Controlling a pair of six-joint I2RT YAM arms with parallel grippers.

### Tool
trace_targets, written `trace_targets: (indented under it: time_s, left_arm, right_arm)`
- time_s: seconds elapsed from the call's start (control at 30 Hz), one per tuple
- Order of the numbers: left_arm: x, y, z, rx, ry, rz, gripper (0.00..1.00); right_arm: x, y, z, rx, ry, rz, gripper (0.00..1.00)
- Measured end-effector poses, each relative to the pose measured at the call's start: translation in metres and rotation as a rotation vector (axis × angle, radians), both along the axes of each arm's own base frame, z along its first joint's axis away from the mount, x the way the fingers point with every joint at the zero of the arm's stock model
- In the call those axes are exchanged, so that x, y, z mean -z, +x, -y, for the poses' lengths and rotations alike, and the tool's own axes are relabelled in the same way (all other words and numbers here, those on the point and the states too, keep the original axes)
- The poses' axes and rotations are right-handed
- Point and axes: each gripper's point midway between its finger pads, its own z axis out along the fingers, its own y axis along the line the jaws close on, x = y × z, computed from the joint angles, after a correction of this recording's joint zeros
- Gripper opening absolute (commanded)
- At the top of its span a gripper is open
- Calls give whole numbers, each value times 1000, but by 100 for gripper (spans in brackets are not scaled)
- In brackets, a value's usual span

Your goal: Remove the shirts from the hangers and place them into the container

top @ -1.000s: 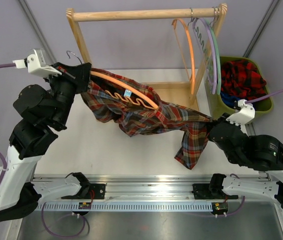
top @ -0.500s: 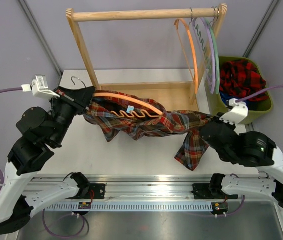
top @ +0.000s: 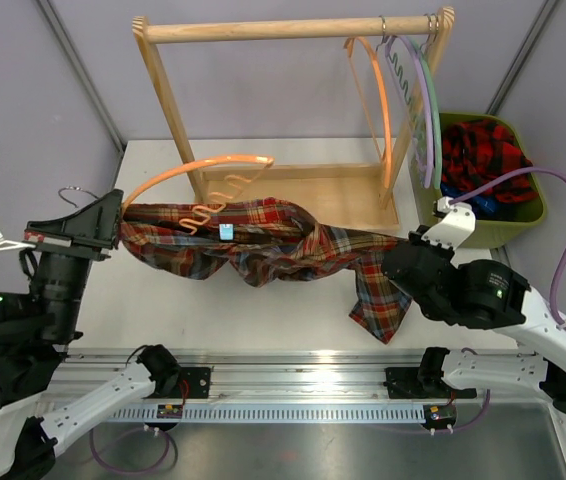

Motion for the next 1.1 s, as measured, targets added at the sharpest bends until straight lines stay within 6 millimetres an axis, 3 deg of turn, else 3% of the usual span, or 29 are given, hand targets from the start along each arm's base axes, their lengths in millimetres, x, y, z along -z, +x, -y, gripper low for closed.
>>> trace_targets:
  time_s: [0.13, 0.33, 0.5, 0.57, 0.7, 0.73, 0.77, 0.8, 0.83, 0.93, 1.03, 1.1]
  left_arm:
    - [-15, -12, -14, -10, -50, 59, 0]
    - [-7, -5, -1, 27, -68, 22, 0]
    - [18, 17, 59, 205, -89, -75, 0]
    - [51, 30, 99, 316, -84, -170, 0]
    - [119, 42, 149, 461, -63, -366, 0]
    - [133, 41, 157, 489, -61, -405, 0]
    - [144, 38, 162, 512, -60, -437, 0]
    - [149, 35, 165, 531, -53, -453, 0]
    - [151, 33, 167, 543, -43, -460, 0]
    - [146, 28, 171, 567, 14, -460, 0]
    - [134, 29, 182, 605, 81, -418, 0]
    - [139, 32, 194, 635, 151, -412, 0]
  right_arm:
    - [-3, 1, -10, -15, 45, 6, 0]
    - [1, 2, -11, -17, 21, -8, 0]
    - [11, 4, -7, -14, -85, -34, 0]
    - [14, 4, -6, -22, -127, -44, 0]
    - [15, 3, -5, -39, -164, -50, 0]
    - [15, 3, -4, -43, -175, -52, 5]
    - [16, 3, -4, -47, -185, -54, 24]
    - [16, 4, -5, -50, -193, -56, 66]
    - [16, 4, -4, -56, -209, -59, 77]
    - [13, 4, -4, -98, -266, -70, 97]
    - [3, 2, -11, -177, -272, -69, 99]
    - [-9, 1, -15, -221, -253, -55, 100]
